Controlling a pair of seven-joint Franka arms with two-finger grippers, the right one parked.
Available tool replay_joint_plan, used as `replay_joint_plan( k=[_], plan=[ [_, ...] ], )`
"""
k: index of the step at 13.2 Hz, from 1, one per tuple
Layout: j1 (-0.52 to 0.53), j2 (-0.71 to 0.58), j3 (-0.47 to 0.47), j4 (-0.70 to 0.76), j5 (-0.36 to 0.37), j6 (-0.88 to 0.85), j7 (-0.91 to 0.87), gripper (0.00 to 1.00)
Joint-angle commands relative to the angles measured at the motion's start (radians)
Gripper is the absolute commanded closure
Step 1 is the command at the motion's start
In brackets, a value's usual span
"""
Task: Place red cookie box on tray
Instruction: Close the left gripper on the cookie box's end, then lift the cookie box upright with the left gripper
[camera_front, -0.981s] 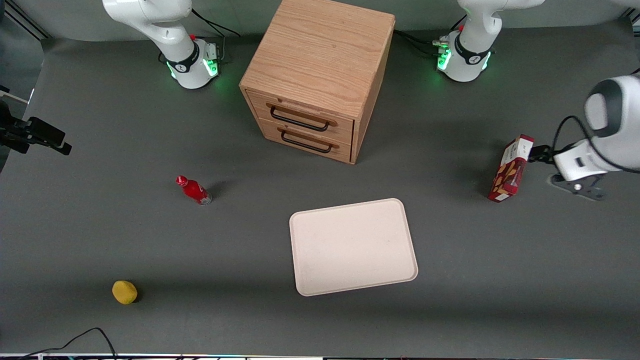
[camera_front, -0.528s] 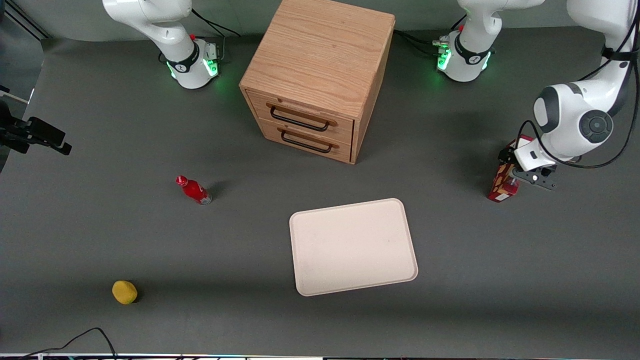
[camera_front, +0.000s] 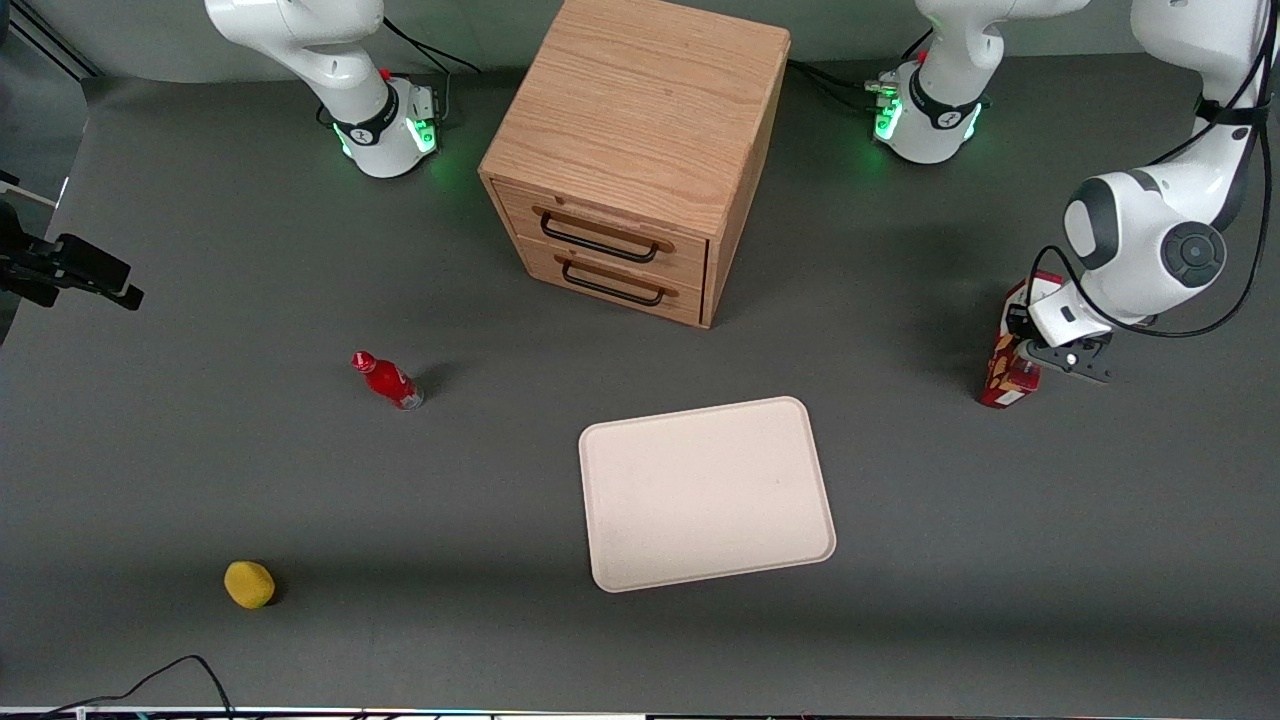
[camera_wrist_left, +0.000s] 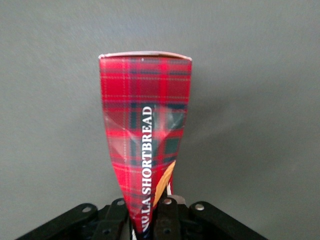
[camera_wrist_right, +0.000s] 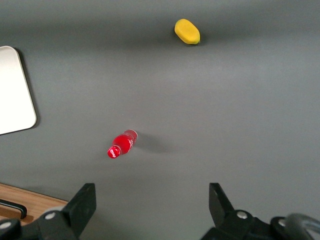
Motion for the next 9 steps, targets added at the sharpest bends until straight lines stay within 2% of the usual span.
replay_joint_plan(
  k=[1,3,5,7,9],
  plan=[
    [-0.018,-0.062,-0.010,0.180,-0.053,-0.269,-0.043,1.00],
    [-0.020,-0.055,-0.085,0.431,-0.042,-0.555,-0.222,1.00],
    [-0.020,-0.045,-0.144,0.639,-0.021,-0.755,-0.368,1.00],
    [-0.021,-0.027,-0.219,0.791,-0.018,-0.872,-0.550,1.00],
    [-0.021,0.042,-0.344,0.891,-0.018,-0.887,-0.791,1.00]
  ],
)
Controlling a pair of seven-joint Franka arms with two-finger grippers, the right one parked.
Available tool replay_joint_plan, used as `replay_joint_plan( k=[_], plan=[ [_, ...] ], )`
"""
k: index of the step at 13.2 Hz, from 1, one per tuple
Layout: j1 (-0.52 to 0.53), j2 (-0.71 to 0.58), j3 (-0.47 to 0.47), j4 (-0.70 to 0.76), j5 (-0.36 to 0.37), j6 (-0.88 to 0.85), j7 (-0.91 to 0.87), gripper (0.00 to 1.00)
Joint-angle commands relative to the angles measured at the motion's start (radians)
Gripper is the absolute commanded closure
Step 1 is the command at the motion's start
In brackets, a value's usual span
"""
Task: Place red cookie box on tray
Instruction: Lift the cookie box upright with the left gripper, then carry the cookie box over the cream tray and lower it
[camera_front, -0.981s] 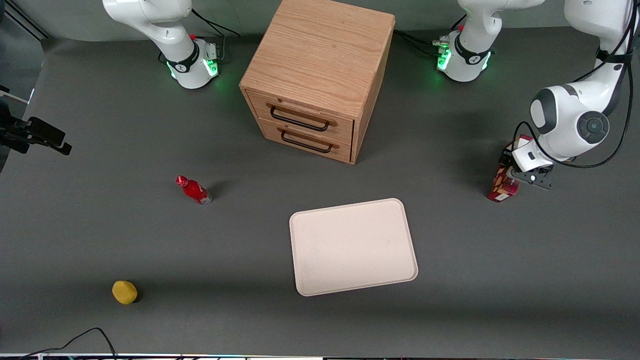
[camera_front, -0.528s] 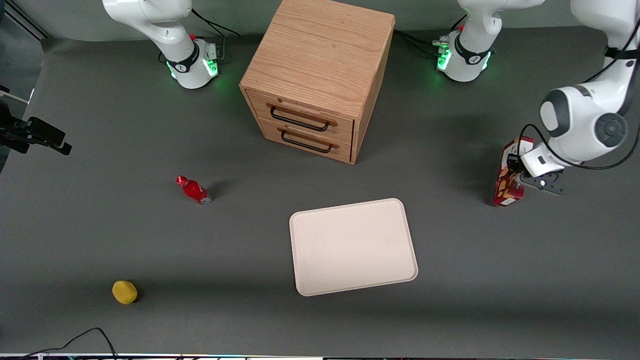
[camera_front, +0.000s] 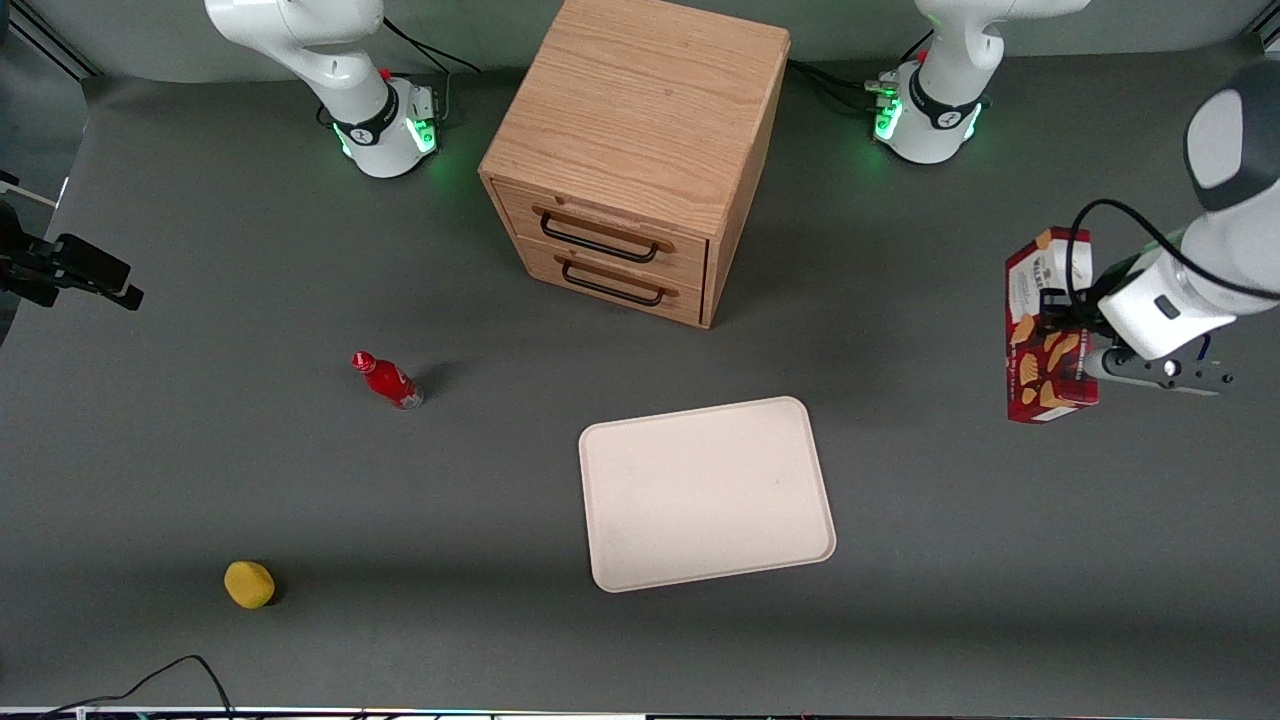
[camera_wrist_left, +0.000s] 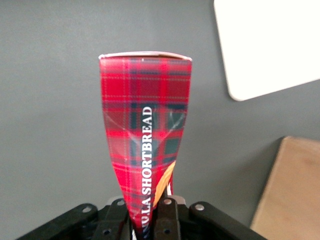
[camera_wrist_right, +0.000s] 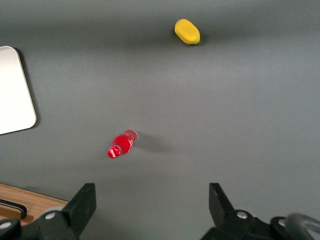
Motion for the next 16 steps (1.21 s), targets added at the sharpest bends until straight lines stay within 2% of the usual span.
replay_joint_plan(
  k=[1,3,5,8,11,12,13,14,16],
  plan=[
    [-0.003,0.156,-0.157,0.146,0.019,-0.017,-0.313,1.00],
    [-0.004,0.276,-0.275,0.164,0.097,0.116,-0.490,1.00],
    [-0.010,0.406,-0.329,0.155,0.175,0.309,-0.593,1.00],
    [-0.027,0.564,-0.338,0.140,0.287,0.530,-0.666,1.00],
    [-0.035,0.614,-0.340,0.070,0.405,0.697,-0.767,1.00],
    [-0.034,0.618,-0.340,0.065,0.429,0.715,-0.766,0.41],
    [-0.034,0.612,-0.338,0.065,0.435,0.703,-0.770,0.00],
    [-0.029,0.597,-0.338,0.068,0.433,0.689,-0.764,0.00],
    [-0.020,0.527,-0.338,0.080,0.421,0.525,-0.741,0.00]
  ],
)
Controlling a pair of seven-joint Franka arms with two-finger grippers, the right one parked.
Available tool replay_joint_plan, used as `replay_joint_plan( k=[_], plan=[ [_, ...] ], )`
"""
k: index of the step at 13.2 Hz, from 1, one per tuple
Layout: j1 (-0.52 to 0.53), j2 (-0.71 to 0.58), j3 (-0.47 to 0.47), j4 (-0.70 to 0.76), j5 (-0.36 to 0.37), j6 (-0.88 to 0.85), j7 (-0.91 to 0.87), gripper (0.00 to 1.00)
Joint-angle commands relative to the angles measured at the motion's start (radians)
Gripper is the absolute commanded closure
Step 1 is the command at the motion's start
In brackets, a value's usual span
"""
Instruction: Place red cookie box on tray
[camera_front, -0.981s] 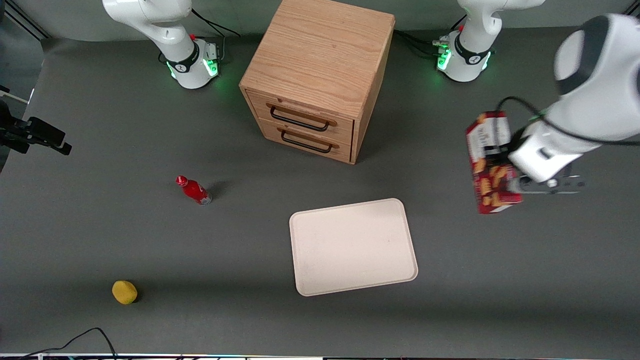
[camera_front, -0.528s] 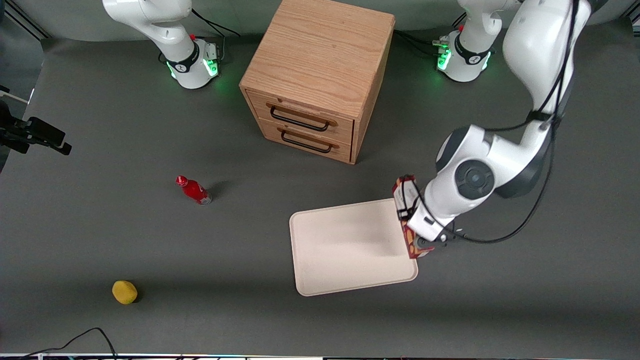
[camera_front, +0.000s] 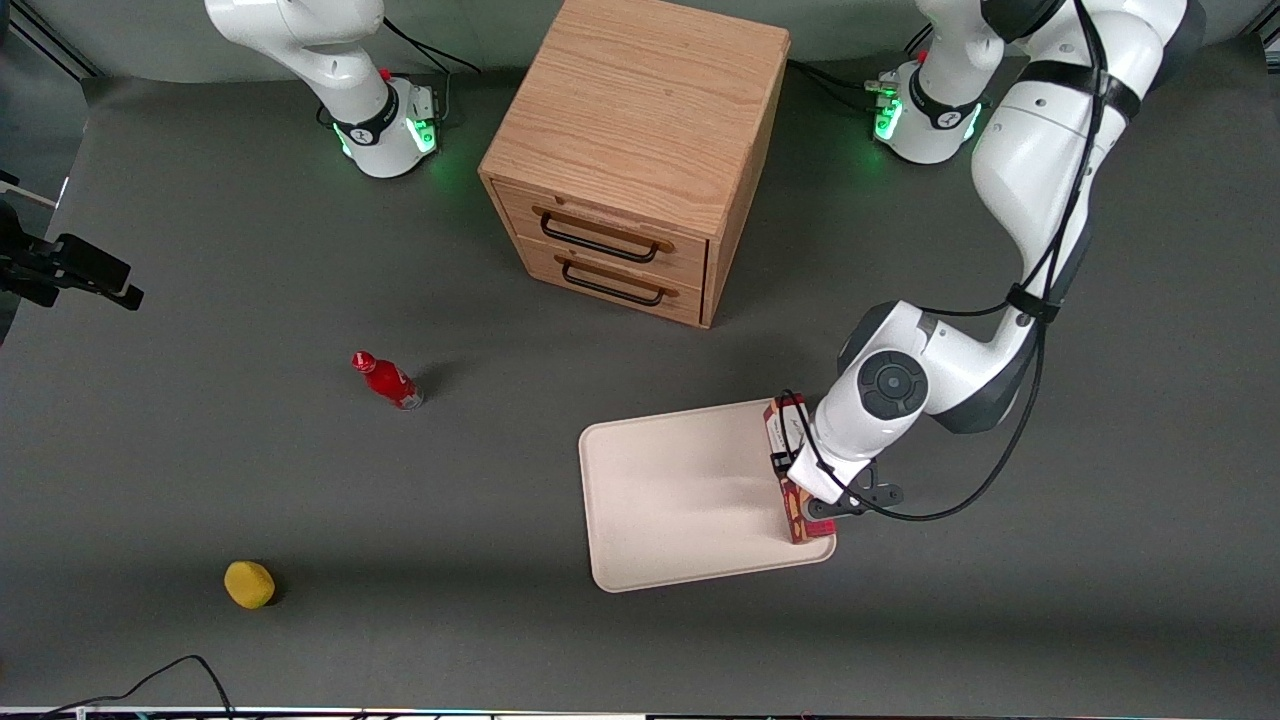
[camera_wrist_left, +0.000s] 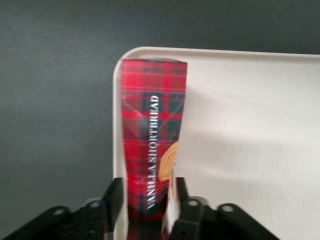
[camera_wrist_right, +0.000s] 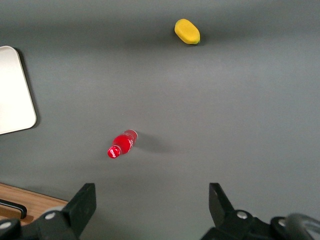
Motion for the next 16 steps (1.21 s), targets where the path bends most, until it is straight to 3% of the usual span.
replay_joint_plan(
  k=[1,3,5,6,9,12,16],
  plan=[
    [0.015,-0.145,-0.001,-0.007,-0.008,-0.235,0.049,0.00],
    [0.025,-0.277,0.040,0.016,-0.135,-0.445,0.238,0.00],
    [0.025,-0.418,0.161,0.024,-0.263,-0.597,0.425,0.00],
    [0.025,-0.491,0.218,0.015,-0.287,-0.680,0.512,0.00],
    [0.028,-0.677,0.342,-0.048,-0.315,-0.843,0.735,0.00],
    [0.027,-0.863,0.410,-0.229,-0.341,-0.830,0.812,0.00],
    [0.025,-0.805,0.419,-0.084,-0.349,-0.888,0.841,0.00]
  ],
)
